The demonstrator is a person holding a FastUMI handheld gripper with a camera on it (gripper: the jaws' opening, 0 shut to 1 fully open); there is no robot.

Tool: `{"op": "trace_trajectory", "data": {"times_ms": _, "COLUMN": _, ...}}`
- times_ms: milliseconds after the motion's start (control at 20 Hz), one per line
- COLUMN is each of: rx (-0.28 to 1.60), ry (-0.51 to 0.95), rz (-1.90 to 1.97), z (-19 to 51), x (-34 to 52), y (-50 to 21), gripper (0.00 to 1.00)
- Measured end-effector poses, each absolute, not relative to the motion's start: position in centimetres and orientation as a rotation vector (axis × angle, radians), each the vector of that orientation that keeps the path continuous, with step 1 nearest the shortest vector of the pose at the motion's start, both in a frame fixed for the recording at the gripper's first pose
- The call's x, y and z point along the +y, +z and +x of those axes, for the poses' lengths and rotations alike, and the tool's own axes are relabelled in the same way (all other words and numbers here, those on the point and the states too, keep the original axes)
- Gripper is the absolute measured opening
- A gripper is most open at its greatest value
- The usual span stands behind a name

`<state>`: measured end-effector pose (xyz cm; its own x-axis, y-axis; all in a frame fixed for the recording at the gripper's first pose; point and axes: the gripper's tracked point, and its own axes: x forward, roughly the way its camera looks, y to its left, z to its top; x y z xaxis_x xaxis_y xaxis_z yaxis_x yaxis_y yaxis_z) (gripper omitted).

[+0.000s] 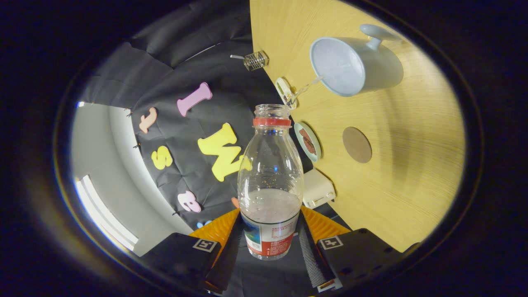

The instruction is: Take the bottle from table, then pour the juice into the cup, finally place the bottle on the coaster

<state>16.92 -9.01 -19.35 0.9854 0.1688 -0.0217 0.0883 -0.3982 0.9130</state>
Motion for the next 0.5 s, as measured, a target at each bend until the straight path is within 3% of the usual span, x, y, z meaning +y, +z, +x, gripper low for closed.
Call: {"op": "trace_trajectory", "data": {"times_ms": 500, "rx": 0.176, "ry": 0.076, "rz": 2.052, "z": 17.41, "x": -9.94, "y": -18.63, "gripper": 0.75}}
